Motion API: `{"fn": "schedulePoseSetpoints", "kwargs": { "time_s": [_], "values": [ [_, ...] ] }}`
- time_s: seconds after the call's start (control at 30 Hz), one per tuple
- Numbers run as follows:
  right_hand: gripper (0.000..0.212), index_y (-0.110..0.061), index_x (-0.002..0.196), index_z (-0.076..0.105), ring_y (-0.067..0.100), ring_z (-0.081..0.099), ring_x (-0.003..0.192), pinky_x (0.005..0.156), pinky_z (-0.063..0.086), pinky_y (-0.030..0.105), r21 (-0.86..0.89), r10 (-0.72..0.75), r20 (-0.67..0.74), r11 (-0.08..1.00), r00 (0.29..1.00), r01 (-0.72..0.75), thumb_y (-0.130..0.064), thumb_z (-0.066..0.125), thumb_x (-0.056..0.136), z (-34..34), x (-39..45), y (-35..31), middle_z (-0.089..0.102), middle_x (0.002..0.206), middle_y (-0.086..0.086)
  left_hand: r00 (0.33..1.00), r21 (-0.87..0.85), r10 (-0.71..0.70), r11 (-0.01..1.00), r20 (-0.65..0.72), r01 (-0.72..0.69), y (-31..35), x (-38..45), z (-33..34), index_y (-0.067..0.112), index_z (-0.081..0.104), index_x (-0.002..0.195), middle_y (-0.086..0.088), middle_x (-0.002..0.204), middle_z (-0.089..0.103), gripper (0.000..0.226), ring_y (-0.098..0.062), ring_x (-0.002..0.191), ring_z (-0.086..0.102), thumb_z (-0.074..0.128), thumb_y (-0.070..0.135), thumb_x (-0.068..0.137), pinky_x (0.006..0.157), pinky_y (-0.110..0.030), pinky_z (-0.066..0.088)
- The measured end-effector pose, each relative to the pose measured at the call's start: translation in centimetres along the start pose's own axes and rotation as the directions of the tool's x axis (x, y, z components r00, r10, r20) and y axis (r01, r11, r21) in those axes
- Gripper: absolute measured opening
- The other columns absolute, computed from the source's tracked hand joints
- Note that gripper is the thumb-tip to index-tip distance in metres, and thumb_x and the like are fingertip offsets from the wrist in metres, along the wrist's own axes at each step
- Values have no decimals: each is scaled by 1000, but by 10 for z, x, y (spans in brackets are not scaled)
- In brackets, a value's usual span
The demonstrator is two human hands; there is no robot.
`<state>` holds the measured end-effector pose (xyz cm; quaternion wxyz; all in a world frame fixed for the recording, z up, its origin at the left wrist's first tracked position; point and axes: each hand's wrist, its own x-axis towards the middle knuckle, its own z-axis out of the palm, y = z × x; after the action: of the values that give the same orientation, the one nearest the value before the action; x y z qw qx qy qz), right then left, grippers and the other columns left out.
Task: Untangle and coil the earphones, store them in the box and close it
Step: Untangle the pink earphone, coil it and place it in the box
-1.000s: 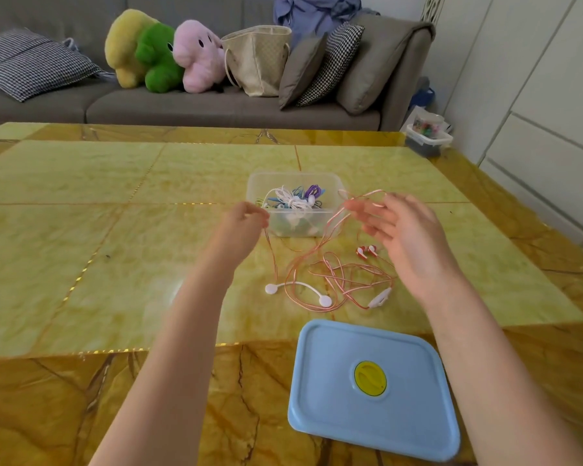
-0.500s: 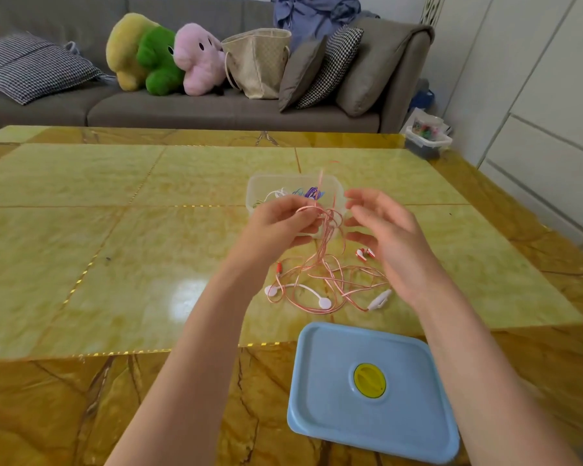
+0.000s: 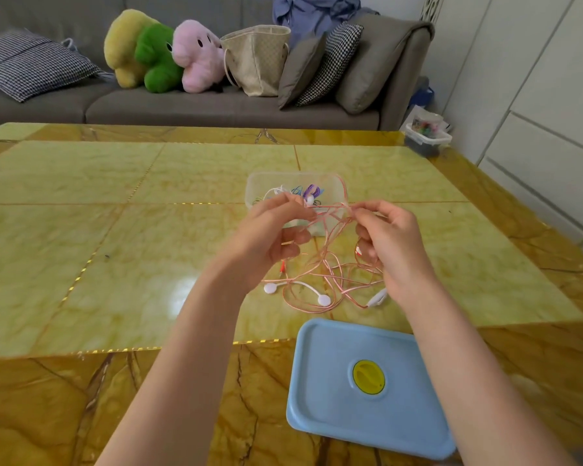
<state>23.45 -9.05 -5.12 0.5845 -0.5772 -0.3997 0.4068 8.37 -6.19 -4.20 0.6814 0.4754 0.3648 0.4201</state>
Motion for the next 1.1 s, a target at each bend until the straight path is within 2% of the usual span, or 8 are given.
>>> {"fn": "schedulePoseSetpoints", "kwargs": {
  "time_s": [0.13, 0.3, 0.57, 0.7, 0.77, 0.9, 1.0, 1.1],
  "values": [
    [19, -18, 75, 59, 11, 27, 39, 39, 21, 20, -132, -54, 16, 990, 998, 56, -13, 52, 92, -4, 3, 2, 36, 47, -5, 1000, 167, 25, 986, -11, -22, -1, 0, -3, 18, 51, 78, 5, 62, 46, 18, -7, 40, 31, 49, 3, 87, 37, -15, 21],
    [35, -3, 69, 64, 8, 20, 37, 40, 18, 22, -256, -128, 107, 955, 986, 151, -27, 54, 93, -5, 2, 4, 26, 43, -7, 990, 562, 137, 818, 22, -126, -8, 1, 0, 21, 68, 82, 11, 47, 39, 4, -4, 41, 28, 66, 23, 85, 42, -18, 24],
    [44, -22, 53, 57, 11, 58, 69, 66, 41, 26, 148, 2, 306, 988, 952, -50, -16, 47, 96, -8, 2, 0, 61, 70, -3, 922, 400, 258, 907, -290, -128, -15, 13, -3, 8, 54, 72, 1, 64, 56, 18, -2, 54, 53, 56, 10, 90, 58, -17, 48],
    [47, -20, 48, 43, 14, 60, 77, 76, 43, 29, 391, 65, 289, 902, 955, -180, -28, 46, 95, -7, 6, -2, 67, 74, -1, 947, -189, 47, 976, -317, -112, -3, 8, -6, 3, 56, 78, -1, 59, 58, 15, -7, 47, 55, 50, 7, 91, 48, -17, 50],
    [50, -18, 47, 43, 17, 63, 70, 76, 50, 32, 616, 72, 324, 740, 943, -268, -28, 43, 96, -10, 6, -4, 64, 65, 2, 937, -109, 71, 987, -342, -115, 0, 7, -9, 12, 52, 72, 7, 49, 50, 20, -4, 39, 45, 52, 12, 91, 38, -14, 37],
    [53, -14, 55, 53, 12, 47, 44, 60, 53, 25, 689, 51, 425, 629, 904, -359, -42, 34, 96, -9, 1, -10, 45, 47, -2, 924, 167, 157, 981, -348, -104, -6, 9, -7, 15, 44, 64, 13, 38, 37, 30, -5, 31, 31, 56, 18, 92, 36, -13, 22],
    [52, -11, 58, 52, 8, 25, 36, 38, 36, 18, 716, 61, 470, 557, 881, -421, -42, 31, 94, -11, -1, -9, 27, 37, -4, 921, 219, 146, 973, -360, -68, -7, 9, -6, 15, 47, 67, 10, 40, 44, 27, -5, 32, 38, 58, 20, 90, 37, -13, 26],
    [38, -13, 56, 52, 7, 10, 37, 31, 16, 18, 654, 101, 442, 644, 891, -398, -30, 38, 87, -18, 3, -12, 21, 34, -7, 911, 151, 103, 987, -398, -46, -6, 6, -11, 14, 52, 74, 10, 43, 54, 17, -1, 38, 50, 57, 14, 90, 38, -11, 35]
  ]
}}
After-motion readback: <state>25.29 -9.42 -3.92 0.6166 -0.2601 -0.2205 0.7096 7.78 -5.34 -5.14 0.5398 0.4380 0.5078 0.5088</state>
